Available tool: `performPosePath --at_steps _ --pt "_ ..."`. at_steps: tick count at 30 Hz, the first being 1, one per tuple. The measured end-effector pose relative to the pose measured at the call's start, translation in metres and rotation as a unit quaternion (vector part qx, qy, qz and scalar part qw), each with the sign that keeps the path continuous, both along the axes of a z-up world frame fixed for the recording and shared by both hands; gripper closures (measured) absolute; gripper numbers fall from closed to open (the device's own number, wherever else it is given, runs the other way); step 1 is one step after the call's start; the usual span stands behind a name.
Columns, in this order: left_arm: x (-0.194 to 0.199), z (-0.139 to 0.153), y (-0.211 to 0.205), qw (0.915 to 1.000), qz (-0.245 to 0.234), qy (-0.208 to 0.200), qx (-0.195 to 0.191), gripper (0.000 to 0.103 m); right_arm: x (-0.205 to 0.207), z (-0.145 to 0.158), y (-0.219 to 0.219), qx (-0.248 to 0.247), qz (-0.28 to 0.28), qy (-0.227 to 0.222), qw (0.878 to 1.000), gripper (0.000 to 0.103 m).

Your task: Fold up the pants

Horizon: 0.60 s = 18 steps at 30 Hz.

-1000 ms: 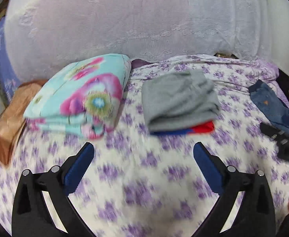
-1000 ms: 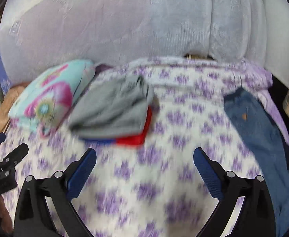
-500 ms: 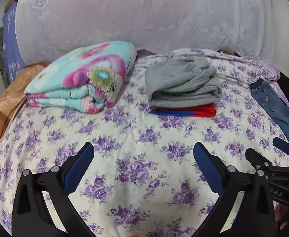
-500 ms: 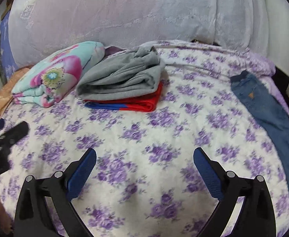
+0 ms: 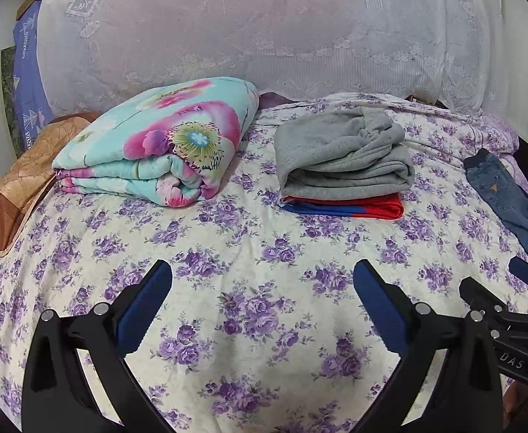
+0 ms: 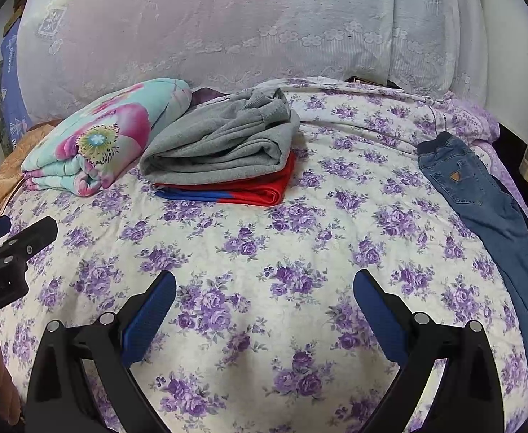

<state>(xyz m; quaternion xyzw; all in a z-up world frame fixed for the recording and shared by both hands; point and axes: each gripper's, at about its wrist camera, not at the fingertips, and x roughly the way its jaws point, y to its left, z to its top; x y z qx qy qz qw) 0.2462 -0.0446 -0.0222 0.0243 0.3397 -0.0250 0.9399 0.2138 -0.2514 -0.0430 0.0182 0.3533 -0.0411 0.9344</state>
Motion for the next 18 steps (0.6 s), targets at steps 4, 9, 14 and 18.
performPosePath --at_steps 4,9,14,18 --pt "0.0003 -0.0005 0.0000 1.0000 0.001 0.003 0.002 0.005 -0.0006 -0.0002 0.0012 0.002 -0.002 0.001 1.000 0.004" --pt "0.0002 -0.0014 0.0003 1.0000 0.001 0.005 0.001 0.005 -0.0008 0.0000 0.0021 0.001 -0.001 0.001 1.000 0.004" --pt "-0.0009 -0.0040 -0.0008 0.9999 0.004 0.012 -0.001 0.005 -0.0014 -0.0002 0.0024 0.002 -0.002 0.002 1.000 0.004" --pt "-0.0008 -0.0052 0.0001 0.9998 0.009 0.017 -0.005 0.005 -0.0010 0.0001 0.0022 0.002 0.000 0.002 1.000 0.004"
